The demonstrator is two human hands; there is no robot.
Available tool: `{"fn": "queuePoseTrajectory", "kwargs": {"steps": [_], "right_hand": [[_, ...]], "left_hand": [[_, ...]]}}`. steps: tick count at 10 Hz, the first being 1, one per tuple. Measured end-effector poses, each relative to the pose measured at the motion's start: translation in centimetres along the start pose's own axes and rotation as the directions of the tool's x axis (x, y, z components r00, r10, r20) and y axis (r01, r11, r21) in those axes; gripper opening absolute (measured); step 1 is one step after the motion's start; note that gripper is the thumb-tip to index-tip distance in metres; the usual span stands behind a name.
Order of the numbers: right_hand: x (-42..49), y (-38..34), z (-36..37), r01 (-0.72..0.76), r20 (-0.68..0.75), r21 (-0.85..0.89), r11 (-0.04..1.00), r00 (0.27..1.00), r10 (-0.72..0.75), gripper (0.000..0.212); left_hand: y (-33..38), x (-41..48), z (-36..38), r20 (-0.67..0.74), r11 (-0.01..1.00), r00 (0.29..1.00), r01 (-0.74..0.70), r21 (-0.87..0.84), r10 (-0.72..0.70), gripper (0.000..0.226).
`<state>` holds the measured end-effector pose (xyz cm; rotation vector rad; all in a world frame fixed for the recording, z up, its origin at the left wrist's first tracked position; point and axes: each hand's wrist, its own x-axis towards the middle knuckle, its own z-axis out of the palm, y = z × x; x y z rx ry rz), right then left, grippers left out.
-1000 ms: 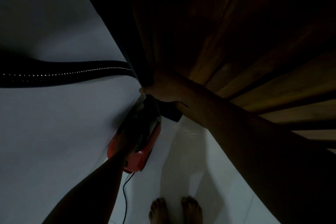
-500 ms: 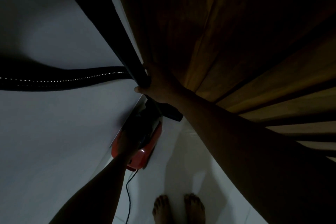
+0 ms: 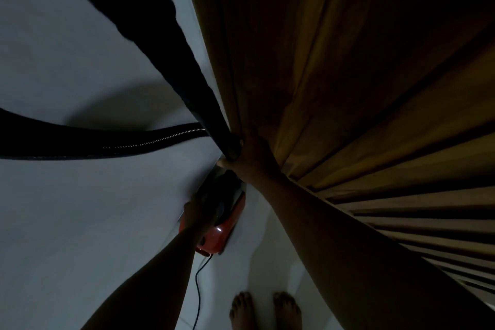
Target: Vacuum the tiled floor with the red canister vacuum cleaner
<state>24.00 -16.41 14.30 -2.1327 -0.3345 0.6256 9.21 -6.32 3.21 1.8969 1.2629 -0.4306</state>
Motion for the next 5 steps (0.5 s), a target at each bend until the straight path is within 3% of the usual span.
{"fn": "queuePoseTrajectory", "kwargs": {"steps": [3,5], "right_hand": [[-4.8,-4.1,-3.7,-0.117,-0.009,-0.075,0.99,0.993,0.116,0.091],[-7.2,-8.5,-4.7,-0.105,-0.007,-0.009,0.994,0.994,0.105,0.094]], "left_hand": [[4.2,-5.6,-5.9,0.028,1.0,1.0,0.014,-0.024,-0.013,0.088],[7.7,-9.4,-9.4,0.016,0.997,0.999,-0.039,-0.069,0.04,0.085]]}}
